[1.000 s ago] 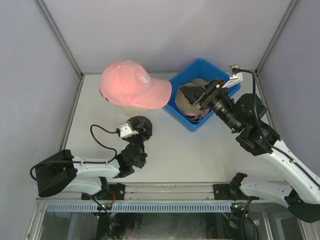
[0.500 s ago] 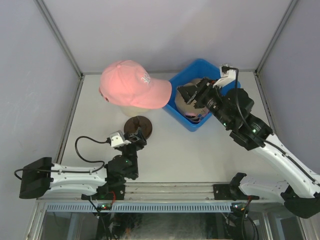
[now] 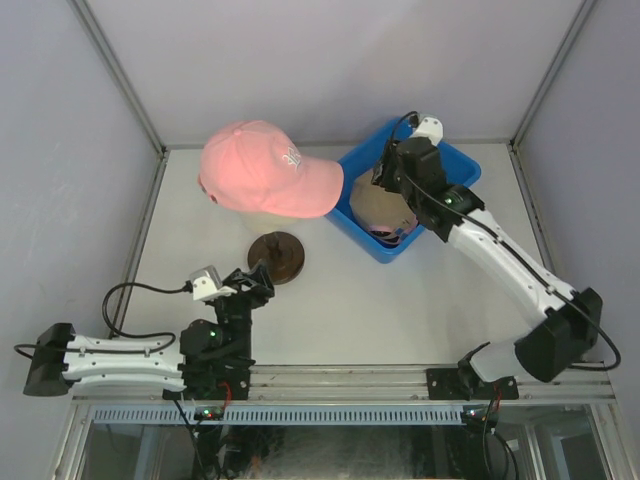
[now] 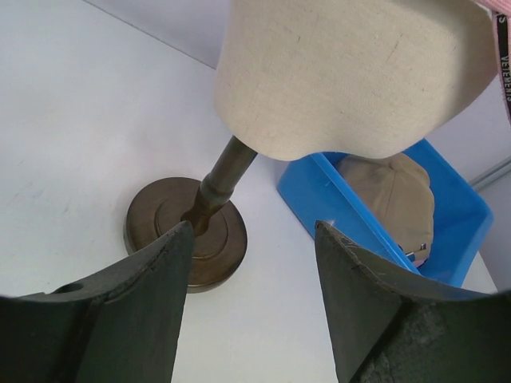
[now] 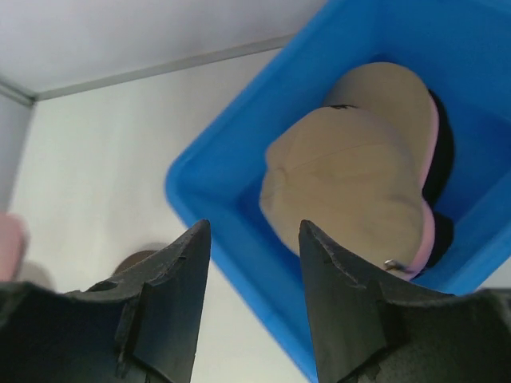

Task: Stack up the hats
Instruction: Pick up the hat from the bin.

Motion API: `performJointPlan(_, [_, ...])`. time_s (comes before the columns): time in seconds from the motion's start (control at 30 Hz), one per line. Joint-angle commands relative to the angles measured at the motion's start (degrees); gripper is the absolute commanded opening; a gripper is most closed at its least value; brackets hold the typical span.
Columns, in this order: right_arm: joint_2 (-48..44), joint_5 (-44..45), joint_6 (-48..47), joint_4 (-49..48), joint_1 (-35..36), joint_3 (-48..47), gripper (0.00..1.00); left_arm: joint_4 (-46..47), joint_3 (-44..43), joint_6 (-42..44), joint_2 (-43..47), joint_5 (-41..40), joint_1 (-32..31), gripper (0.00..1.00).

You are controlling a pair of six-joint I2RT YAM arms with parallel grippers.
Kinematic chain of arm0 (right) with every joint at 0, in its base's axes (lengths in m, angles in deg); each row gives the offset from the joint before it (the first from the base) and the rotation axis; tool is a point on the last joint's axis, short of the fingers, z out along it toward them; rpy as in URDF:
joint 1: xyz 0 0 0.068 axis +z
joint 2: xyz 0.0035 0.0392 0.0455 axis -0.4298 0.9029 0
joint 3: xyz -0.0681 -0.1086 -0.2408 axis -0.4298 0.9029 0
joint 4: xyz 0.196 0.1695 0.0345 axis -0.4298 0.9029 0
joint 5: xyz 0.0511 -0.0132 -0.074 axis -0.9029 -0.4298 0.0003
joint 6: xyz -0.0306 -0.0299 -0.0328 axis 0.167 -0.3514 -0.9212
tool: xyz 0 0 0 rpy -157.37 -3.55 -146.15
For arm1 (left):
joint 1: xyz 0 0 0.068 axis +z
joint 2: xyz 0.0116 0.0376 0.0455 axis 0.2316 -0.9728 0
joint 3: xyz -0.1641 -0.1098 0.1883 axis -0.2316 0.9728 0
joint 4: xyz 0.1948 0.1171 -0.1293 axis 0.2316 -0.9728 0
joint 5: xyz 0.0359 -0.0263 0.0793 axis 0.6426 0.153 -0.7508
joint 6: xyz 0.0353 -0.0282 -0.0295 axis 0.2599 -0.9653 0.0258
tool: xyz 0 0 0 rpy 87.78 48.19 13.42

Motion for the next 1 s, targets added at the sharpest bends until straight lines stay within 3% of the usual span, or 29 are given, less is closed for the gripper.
performJointPlan(0.0, [5.65, 5.83, -6.7, 0.68, -0.45, -5.4, 0.48, -3.01, -0.53, 3.05, 2.46, -0.17, -0.59, 0.67])
performJointPlan(0.23, [13.45, 8.29, -11.93, -0.85, -0.45, -9.34, 0.51, -5.56, 0.19, 3.1, 7.68, 0.89, -0.68, 0.67])
performJointPlan(0.57, [24.45, 8.66, -13.55, 4.64, -0.52, -17.55, 0.64, -12.77, -0.35, 1.09, 13.54, 1.91, -0.76, 0.67])
performJointPlan(0.97, [31.85, 10.61, -12.01, 9.33, -0.97, -20.58, 0.63, -16.24, -0.93, 0.17, 16.5, 3.14, -0.76, 0.67])
